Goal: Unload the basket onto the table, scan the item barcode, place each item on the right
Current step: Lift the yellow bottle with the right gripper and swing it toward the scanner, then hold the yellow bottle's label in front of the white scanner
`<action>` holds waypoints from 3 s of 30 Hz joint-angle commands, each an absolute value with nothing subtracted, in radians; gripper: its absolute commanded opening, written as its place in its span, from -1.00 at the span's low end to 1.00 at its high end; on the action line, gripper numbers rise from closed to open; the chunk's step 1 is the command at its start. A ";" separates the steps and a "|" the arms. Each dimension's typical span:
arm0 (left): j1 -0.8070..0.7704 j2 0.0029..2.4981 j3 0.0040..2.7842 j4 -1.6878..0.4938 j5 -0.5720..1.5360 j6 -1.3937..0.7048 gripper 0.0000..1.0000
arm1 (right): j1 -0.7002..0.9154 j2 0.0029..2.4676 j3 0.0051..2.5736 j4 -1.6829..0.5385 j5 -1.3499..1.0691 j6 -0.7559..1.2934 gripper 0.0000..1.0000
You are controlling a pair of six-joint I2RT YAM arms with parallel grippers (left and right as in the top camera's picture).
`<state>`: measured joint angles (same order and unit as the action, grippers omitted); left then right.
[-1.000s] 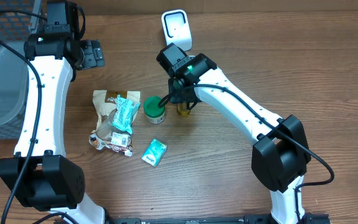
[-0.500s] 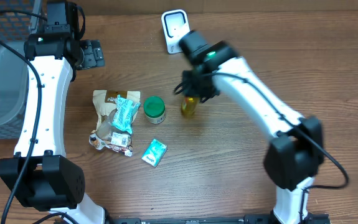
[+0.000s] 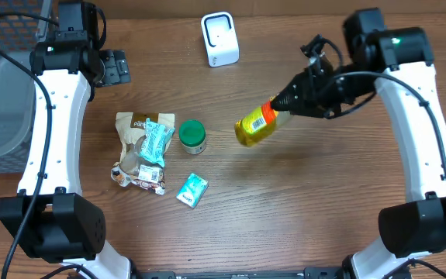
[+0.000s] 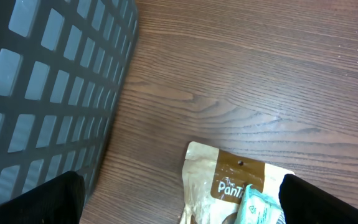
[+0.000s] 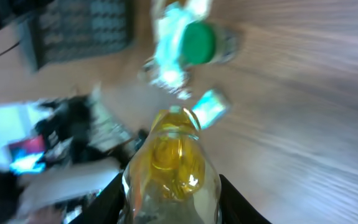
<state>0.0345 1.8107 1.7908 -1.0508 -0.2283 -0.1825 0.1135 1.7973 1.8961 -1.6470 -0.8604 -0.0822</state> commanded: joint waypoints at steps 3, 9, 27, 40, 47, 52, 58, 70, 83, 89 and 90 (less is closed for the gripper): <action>0.032 1.795 1.809 -1.050 -0.235 -0.169 0.99 | 0.131 1.778 1.917 -1.694 -1.092 -0.310 -0.70; 0.032 1.795 1.809 -1.050 -0.235 -0.169 0.99 | 0.192 1.777 1.917 -1.694 -1.105 -0.257 -0.79; 0.032 1.795 1.809 -1.050 -0.235 -0.168 0.99 | 0.294 1.586 1.917 -1.694 -0.996 -0.070 -0.93; 0.032 1.795 1.809 -1.050 -0.235 -0.168 0.99 | 0.308 1.527 1.917 -1.693 -0.828 -0.071 -0.87; 0.032 1.795 1.809 -1.050 -0.235 -0.168 0.99 | 0.308 1.530 1.917 -1.562 -0.712 -0.070 -0.93; 0.032 1.795 1.809 -1.050 -0.235 -0.168 0.99 | 0.308 1.553 1.917 -1.406 -0.564 -0.070 -0.93; 0.032 1.795 1.809 -1.050 -0.235 -0.168 0.99 | 0.308 1.582 1.917 -1.206 -0.487 -0.061 -0.92; 0.032 1.795 1.809 -1.050 -0.235 -0.169 0.99 | 0.336 1.639 1.917 -0.773 -0.254 -0.218 -0.93; 0.032 1.795 1.809 -1.050 -0.235 -0.169 0.99 | 0.507 1.919 1.917 -0.520 0.225 -0.482 -0.93; 0.032 1.795 1.809 -1.049 -0.235 -0.169 0.99 | 0.546 2.034 1.917 -0.392 0.325 -0.610 -0.93; 0.032 1.795 1.809 -1.050 -0.235 -0.168 0.99 | 0.550 2.049 1.917 -0.378 0.326 -0.630 -0.93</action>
